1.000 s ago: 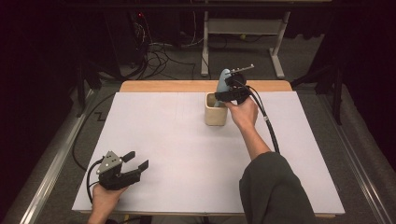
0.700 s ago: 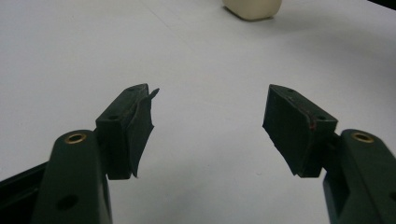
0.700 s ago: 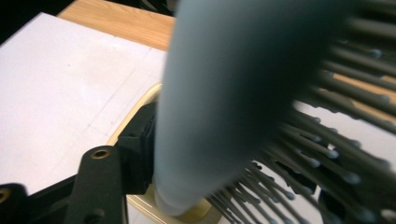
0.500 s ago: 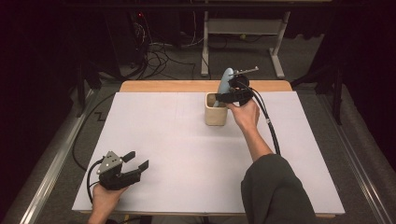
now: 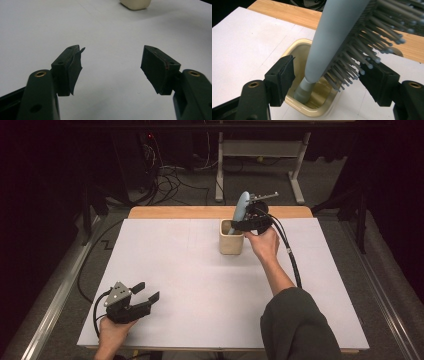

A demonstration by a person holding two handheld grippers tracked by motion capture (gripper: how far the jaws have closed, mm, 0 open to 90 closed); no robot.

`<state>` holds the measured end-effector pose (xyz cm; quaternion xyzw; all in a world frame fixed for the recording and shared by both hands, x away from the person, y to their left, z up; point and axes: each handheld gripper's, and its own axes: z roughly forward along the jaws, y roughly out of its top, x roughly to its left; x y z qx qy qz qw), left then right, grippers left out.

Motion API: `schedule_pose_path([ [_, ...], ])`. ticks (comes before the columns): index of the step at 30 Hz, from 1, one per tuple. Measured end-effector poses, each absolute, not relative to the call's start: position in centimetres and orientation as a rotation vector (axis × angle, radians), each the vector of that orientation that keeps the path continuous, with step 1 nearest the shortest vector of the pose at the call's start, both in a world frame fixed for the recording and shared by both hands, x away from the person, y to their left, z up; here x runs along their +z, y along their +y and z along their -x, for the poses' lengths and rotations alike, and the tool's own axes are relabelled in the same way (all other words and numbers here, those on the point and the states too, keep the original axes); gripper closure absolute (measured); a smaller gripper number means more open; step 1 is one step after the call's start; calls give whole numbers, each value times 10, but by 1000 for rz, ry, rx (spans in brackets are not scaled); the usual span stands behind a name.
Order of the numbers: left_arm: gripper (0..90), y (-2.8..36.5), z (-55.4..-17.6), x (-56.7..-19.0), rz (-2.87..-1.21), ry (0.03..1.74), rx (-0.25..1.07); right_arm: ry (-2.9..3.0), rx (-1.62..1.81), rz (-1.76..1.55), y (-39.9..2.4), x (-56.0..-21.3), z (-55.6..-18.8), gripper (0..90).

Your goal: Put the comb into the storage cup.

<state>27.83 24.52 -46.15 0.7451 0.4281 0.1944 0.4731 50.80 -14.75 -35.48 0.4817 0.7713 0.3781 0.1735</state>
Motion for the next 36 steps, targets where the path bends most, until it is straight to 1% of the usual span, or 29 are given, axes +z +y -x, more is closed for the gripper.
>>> schedule_pose_path([
  [16, 333, 245, -279, -462, -1824, 1057, 475, 2171, 1107, -1364, -171, -354, -494, 338],
  [20, 336, 245, -279, -462, -1825, 1059, 474, 2175, 1113, -1359, -174, -354, -490, 370],
  [36, 339, 245, -279, -462, -1822, 1061, 480, 2139, 1117, -1323, -190, -349, -470, 379],
])
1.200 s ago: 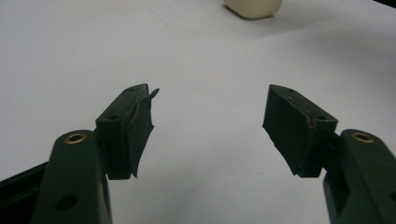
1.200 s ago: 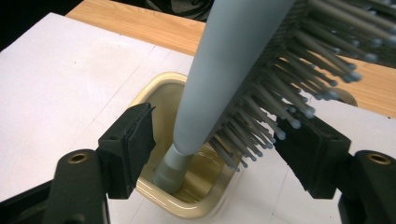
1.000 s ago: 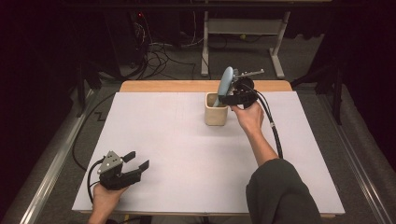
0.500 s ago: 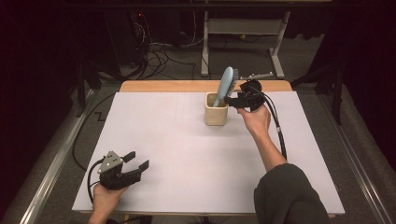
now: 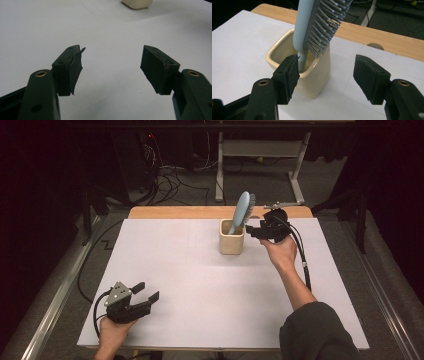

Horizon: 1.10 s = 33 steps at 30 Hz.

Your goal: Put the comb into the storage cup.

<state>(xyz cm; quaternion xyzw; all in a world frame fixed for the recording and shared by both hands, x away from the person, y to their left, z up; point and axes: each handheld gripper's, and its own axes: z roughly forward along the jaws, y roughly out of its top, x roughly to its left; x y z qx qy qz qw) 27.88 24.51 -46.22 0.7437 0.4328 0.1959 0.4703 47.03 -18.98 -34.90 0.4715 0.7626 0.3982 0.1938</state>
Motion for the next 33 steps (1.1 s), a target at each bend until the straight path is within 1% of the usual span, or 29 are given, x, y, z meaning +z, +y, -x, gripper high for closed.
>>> schedule_pose_path([
  [33, 342, 248, -278, -461, -1793, 1078, 492, 2102, 1178, -1292, -225, -351, -441, 383],
])
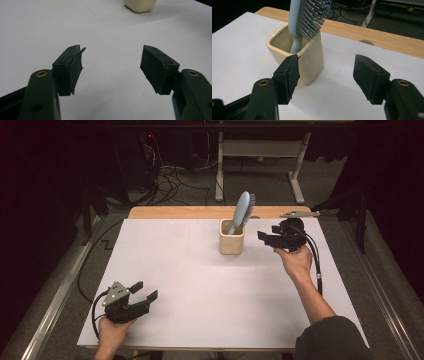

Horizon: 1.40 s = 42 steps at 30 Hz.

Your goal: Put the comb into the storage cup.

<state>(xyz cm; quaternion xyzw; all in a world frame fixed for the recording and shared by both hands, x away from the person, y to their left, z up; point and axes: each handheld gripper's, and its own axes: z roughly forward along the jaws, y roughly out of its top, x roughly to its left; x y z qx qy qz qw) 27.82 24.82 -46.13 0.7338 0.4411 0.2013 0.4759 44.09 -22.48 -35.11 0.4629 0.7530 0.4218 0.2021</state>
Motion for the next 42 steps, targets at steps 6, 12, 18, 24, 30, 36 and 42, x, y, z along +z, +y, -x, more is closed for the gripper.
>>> schedule_pose_path([
  [6, 343, 248, -278, -462, -1798, 1077, 494, 2091, 1196, -1292, -231, -349, -436, 381],
  [12, 342, 248, -279, -462, -1797, 1080, 494, 2085, 1201, -1280, -236, -349, -431, 380],
  [18, 343, 249, -279, -462, -1795, 1082, 493, 2080, 1188, -1287, -243, -349, -426, 377],
  [24, 342, 249, -279, -462, -1792, 1085, 491, 2074, 1186, -1283, -250, -348, -418, 374],
  [30, 343, 249, -279, -462, -1789, 1091, 490, 2055, 1189, -1274, -258, -349, -413, 372],
  [36, 343, 250, -280, -463, -1791, 1097, 479, 2064, 1202, -1270, -264, -354, -406, 366],
  [42, 343, 250, -281, -463, -1783, 1103, 476, 2057, 1213, -1257, -271, -359, -397, 350],
])
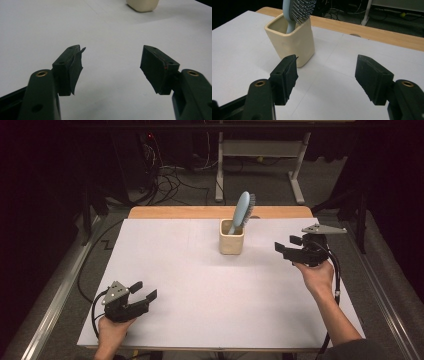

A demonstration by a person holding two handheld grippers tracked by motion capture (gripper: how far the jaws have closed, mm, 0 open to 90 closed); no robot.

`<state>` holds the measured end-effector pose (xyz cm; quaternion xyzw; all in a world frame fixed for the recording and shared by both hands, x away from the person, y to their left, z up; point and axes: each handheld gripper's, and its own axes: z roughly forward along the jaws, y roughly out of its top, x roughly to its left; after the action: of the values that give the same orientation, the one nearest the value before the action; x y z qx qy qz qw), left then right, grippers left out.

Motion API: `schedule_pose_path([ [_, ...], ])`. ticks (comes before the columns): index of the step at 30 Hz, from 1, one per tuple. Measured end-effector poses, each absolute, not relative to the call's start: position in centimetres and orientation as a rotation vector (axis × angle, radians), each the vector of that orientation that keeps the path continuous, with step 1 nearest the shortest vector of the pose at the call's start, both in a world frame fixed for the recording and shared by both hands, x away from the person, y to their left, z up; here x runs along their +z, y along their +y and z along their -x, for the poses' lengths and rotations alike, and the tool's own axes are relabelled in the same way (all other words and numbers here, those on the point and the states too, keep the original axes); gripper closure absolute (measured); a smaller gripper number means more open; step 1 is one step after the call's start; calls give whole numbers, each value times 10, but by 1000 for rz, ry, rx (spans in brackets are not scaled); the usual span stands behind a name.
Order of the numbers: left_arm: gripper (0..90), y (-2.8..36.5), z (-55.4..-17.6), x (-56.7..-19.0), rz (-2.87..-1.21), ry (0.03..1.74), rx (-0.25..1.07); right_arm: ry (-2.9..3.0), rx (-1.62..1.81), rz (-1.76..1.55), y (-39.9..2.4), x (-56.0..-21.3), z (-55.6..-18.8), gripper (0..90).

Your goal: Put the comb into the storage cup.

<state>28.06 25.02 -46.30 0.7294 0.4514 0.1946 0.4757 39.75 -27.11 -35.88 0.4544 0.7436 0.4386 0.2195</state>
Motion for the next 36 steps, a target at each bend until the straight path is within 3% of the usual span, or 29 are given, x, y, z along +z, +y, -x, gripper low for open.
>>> schedule_pose_path([
  [36, 341, 251, -281, -464, -1782, 1119, 485, 2016, 1266, -1254, -294, -373, -360, 330],
])
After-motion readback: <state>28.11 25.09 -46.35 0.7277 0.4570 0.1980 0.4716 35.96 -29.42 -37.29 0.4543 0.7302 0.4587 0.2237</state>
